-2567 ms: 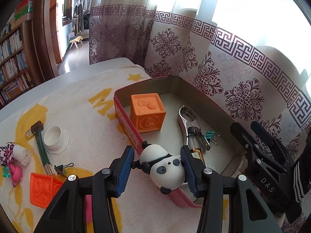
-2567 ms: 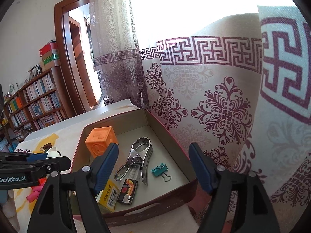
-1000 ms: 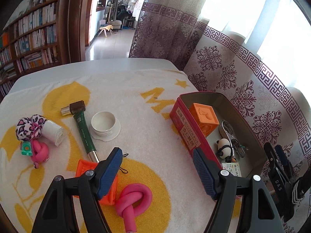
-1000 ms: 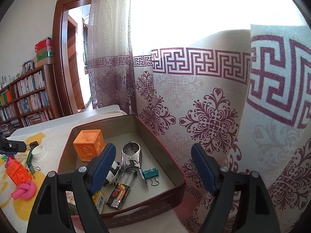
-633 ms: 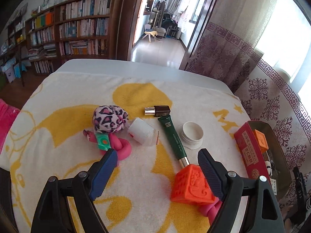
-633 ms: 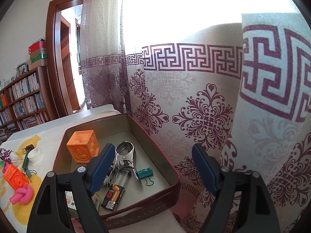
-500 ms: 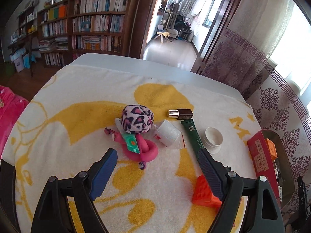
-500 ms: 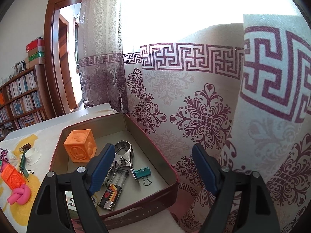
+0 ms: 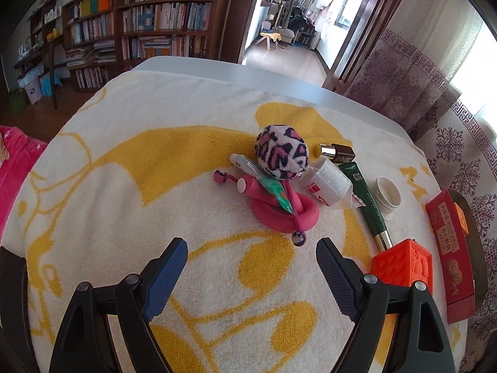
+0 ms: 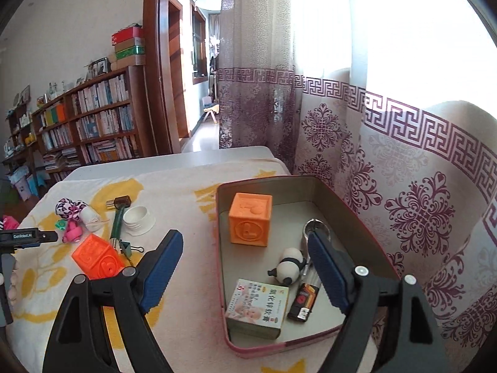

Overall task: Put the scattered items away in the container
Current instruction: 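Withdraw both grippers from the tin back over the table, then reach the right gripper to the black binder clip while the left grasps the large orange cube, then grasp the black binder clip with the right gripper while the left lifts the orange cube, then carry the clip into the tin with the right gripper while the left drops the cube inside, then withdraw both grippers from the tin back over the table, then reach the left gripper to the pink knotted rope and grasp it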

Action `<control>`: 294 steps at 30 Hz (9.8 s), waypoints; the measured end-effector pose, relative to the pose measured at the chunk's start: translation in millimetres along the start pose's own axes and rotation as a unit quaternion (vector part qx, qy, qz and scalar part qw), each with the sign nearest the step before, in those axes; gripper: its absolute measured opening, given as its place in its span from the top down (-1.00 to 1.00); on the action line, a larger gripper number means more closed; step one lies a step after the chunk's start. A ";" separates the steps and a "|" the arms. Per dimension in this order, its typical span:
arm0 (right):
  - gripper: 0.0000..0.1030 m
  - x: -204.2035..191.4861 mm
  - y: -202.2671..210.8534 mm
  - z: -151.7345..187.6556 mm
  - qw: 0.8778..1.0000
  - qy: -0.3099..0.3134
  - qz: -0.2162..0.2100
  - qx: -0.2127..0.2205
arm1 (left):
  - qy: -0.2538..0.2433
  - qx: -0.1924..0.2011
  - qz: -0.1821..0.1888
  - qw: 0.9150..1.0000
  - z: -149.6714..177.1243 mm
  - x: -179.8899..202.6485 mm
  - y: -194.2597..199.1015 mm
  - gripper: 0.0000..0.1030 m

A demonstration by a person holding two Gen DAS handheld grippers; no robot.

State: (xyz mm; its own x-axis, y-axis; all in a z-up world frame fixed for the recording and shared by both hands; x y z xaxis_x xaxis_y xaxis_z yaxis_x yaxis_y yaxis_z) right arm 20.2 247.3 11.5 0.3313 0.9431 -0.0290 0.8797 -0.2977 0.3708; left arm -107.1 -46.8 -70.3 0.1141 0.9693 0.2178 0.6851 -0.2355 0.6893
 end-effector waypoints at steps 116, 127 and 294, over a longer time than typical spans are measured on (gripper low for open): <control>-0.66 -121.1 -103.6 69.7 0.973 -0.057 -0.165 -0.153 | -0.091 0.013 0.094 0.991 17.1 84.3 -5.9 -0.13; -0.40 -121.8 -113.8 83.2 0.968 -0.068 -0.149 -0.188 | -0.076 0.009 0.092 0.993 13.7 73.0 -1.1 -0.13; -0.61 -95.0 -73.4 41.8 0.988 -0.077 -0.101 -0.092 | -0.032 -0.026 0.000 0.999 -2.7 21.4 -53.0 -0.48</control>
State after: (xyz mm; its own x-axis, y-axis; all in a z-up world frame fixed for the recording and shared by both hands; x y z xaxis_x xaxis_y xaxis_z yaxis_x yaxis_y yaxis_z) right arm -61.6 173.3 -51.8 0.2162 0.9424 -0.2552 0.8607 -0.0606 0.5055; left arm -142.9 -13.7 -100.3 0.1613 0.9715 0.1737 0.6475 -0.2371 0.7242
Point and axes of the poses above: each gripper's, at about its wrist camera, not at the fingertips, and y roughly against the way its jaws point, x to its right, z to its underside, the point moved 9 cm from there along -y, roughly the way its jaws point, and after that the axes turned 13 degrees about x, right-handed, at the moved point
